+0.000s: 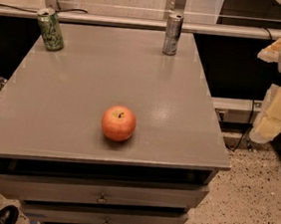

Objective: Move apple near redbull can

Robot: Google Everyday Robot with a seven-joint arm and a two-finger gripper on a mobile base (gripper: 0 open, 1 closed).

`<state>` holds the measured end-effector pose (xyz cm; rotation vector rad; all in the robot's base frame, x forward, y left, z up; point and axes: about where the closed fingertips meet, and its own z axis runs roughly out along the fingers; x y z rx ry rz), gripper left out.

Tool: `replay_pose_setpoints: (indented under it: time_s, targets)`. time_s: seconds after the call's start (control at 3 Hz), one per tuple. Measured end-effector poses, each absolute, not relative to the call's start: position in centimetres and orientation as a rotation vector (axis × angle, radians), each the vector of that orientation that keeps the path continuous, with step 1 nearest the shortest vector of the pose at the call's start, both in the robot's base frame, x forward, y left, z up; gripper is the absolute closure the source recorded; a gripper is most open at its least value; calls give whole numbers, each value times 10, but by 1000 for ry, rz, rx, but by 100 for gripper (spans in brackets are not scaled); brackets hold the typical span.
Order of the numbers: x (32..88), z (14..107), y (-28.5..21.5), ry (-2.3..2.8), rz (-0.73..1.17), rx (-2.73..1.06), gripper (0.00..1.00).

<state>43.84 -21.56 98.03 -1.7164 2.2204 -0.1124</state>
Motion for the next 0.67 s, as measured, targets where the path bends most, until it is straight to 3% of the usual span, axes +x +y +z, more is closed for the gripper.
replay_pose_setpoints:
  time_s: [0.67]
  targets:
    - [438, 969, -202, 2187, -21, -1668, 0]
